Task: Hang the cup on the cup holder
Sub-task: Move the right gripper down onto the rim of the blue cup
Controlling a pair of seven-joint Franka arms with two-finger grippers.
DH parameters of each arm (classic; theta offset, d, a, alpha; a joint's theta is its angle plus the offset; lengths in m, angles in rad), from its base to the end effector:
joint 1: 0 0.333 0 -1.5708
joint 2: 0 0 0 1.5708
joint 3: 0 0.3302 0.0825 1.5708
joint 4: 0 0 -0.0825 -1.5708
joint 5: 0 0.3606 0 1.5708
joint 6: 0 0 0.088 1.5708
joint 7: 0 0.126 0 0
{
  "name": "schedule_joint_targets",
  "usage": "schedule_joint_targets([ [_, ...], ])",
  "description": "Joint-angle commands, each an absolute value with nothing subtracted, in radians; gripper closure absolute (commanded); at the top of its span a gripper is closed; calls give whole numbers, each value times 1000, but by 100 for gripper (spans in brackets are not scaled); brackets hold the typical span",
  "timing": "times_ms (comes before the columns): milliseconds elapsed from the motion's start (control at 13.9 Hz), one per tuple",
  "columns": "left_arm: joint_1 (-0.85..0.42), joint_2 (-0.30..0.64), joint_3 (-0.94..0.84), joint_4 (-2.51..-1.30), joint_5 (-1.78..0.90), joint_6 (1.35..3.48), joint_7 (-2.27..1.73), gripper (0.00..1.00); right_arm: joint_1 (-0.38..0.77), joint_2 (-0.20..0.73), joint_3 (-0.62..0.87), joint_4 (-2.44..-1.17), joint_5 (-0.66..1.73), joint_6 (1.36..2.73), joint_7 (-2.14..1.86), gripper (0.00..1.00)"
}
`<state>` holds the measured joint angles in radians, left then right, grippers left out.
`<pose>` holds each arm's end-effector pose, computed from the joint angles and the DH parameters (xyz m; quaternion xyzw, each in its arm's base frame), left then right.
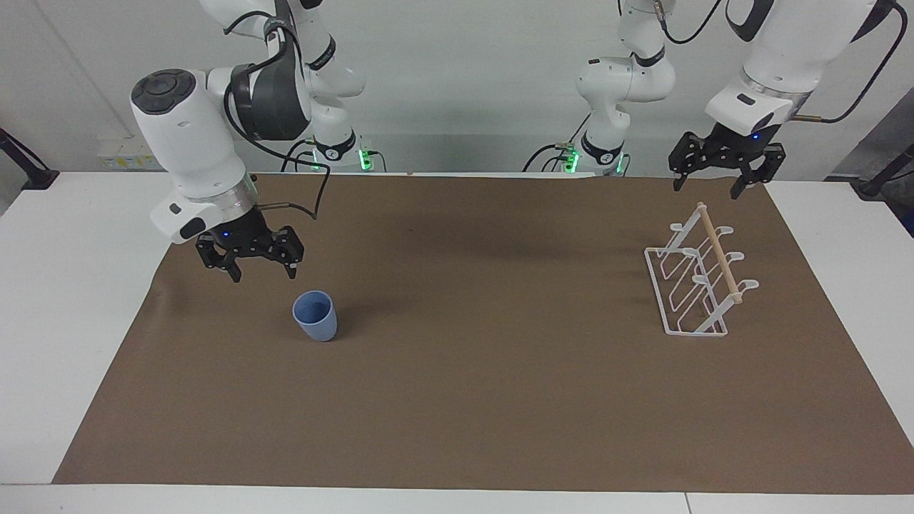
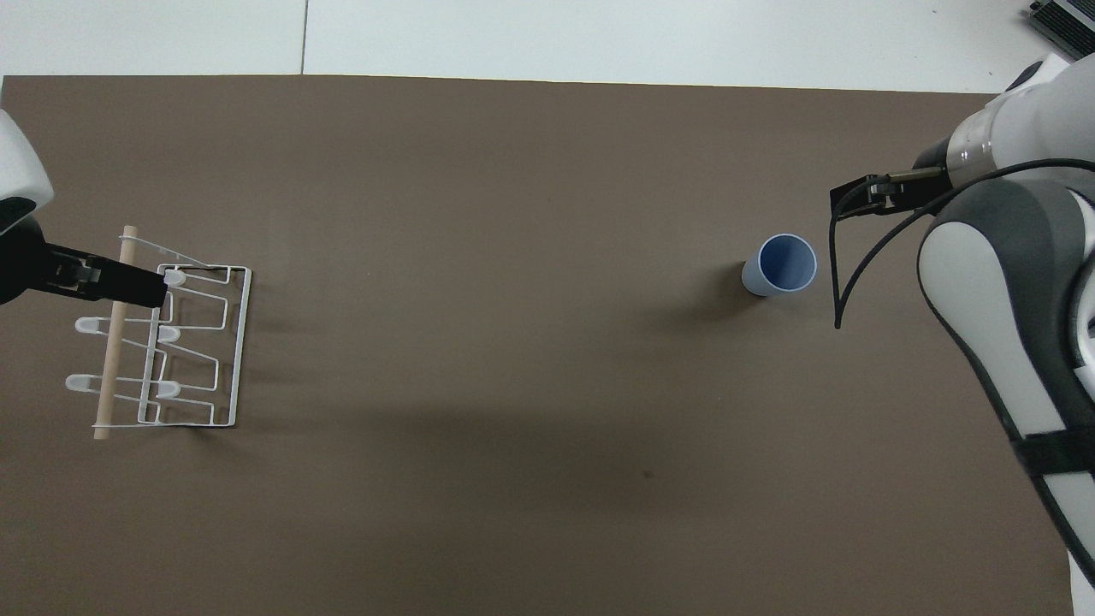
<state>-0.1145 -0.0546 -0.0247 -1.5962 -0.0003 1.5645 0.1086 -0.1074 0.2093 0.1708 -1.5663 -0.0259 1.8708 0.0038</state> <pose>0.5082 -0.0716 0.6362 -0.9923 0.1236 -0.0114 0.0004 0.6176 0.0275 0.5309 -0.9983 -0.0303 -0.0489 0.0067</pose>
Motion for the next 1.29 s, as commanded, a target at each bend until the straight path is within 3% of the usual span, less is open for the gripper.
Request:
schedule_joint_targets([
  [0, -126, -84, -17, -1634, -15, 1580, 54, 0, -115, 203, 179, -1566, -34, 1858, 23, 0],
  [430, -124, -84, -15, -1634, -15, 1577, 58, 0, -112, 187, 179, -1630, -40, 1884, 26, 0],
  [1219, -117, -84, -15, -1634, -15, 1578, 58, 0, -118, 184, 178, -1862, -43, 2170, 28, 0],
])
